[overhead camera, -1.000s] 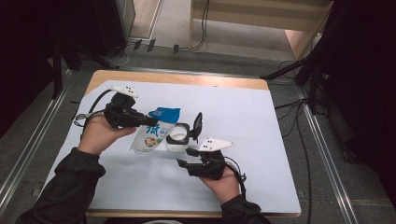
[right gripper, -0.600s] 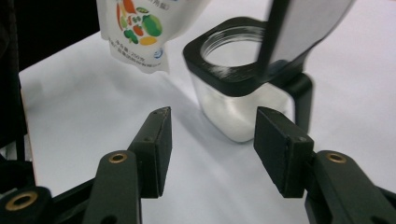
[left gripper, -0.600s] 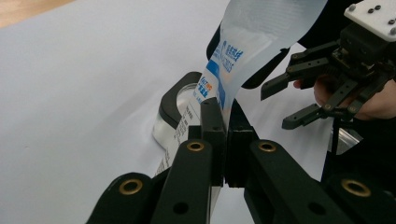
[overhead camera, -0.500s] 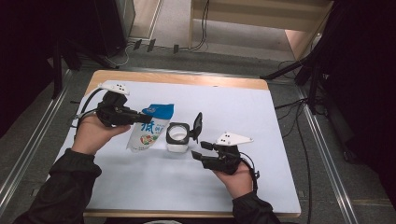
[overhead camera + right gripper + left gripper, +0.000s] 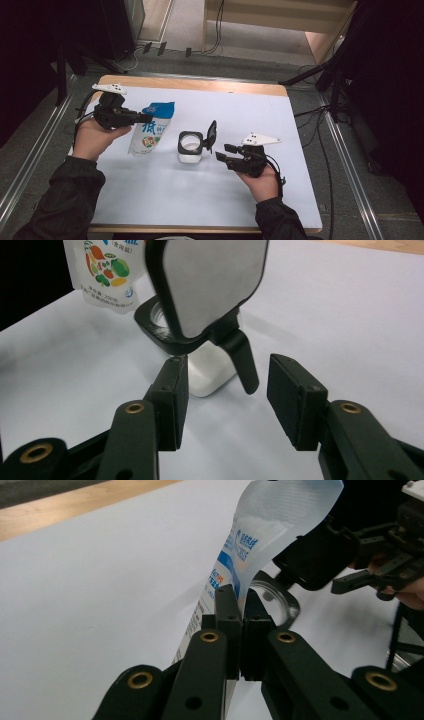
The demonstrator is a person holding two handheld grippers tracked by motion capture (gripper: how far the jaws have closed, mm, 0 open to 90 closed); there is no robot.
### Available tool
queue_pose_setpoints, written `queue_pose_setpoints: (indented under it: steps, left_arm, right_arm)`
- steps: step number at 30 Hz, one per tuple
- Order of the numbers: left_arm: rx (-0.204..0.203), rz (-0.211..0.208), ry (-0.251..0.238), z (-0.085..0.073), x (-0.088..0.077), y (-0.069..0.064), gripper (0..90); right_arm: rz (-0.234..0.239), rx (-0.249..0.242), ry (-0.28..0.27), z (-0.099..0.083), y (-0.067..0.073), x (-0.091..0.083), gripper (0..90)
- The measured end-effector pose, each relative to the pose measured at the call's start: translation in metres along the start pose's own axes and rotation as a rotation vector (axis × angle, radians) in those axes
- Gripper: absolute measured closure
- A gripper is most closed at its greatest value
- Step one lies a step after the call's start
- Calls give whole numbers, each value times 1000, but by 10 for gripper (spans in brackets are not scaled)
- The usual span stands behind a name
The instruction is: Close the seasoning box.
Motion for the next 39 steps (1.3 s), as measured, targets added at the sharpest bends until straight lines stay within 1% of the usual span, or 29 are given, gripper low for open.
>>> queue_pose_setpoints:
  steps: [2,3,5,7,8,9,10,11,12,13,14,15,17,20,21,23,28,31,32,34,36,39]
  left_arm:
    - [-16,10,-5,0,2,8,900]
    - [-17,19,-11,0,4,12,900]
    - [-9,37,-16,0,7,19,900]
    - [-15,47,-21,0,11,26,900]
    - [-9,56,-20,-1,13,29,900]
    - [-9,56,-20,-1,13,29,900]
    - [-10,66,-31,-2,16,34,900]
    - [-16,71,-30,-4,18,37,900]
    - [-27,77,-32,-5,19,39,900]
    - [-26,83,-30,-7,20,40,900]
    - [-20,89,-20,-9,21,41,900]
    - [-14,87,-26,-11,21,41,900]
    - [-30,82,-44,-12,19,43,900]
    - [-38,86,-44,-16,15,44,900]
    - [-30,93,-42,-17,13,44,900]
    - [-26,95,-42,-21,10,42,900]
    - [-24,102,-42,-30,2,39,891]
    - [-21,106,-42,-36,-3,37,882]
    - [-12,107,-40,-38,-5,36,877]
    - [-17,114,-36,-43,-8,37,871]
    - [-37,117,-38,-47,-10,38,864]
    - [-40,120,-38,-52,-12,37,853]
  right_arm:
    - [-6,3,-6,2,-3,2,534]
    - [-9,4,-7,3,-5,3,535]
    - [-27,9,3,5,-8,5,536]
    - [-36,7,-7,8,-12,6,540]
    - [-41,11,-3,8,-14,7,544]
    - [-41,11,-3,8,-14,7,544]
    - [-50,31,-7,10,-18,8,554]
    - [-53,42,-8,11,-21,8,563]
    - [-56,53,-9,12,-23,8,568]
    - [-53,67,-13,14,-25,8,575]
    - [-53,80,-17,15,-26,8,583]
    - [-53,84,-22,17,-26,8,592]
    - [-50,92,-29,20,-27,8,608]
    - [-35,104,-33,23,-26,10,652]
    - [-36,106,-31,23,-25,10,667]
    - [-21,113,-34,25,-24,10,711]
    - [13,107,-37,32,-16,9,810]
    - [28,101,-36,36,-13,9,846]
    - [32,101,-33,37,-12,10,857]
    - [40,96,-31,39,-10,12,871]
    - [47,93,-23,39,-8,14,875]
    - [62,83,-21,41,-3,18,874]
Point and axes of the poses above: each handheld gripper's, and its own axes: x roughly forward along the jaws, z roughly out of its top, y roughly to its left, the point moved 7 cm from there along x, roughly forward along the jaws, and after that the axes turned 15 degrees about x, right-handed, at the moved point
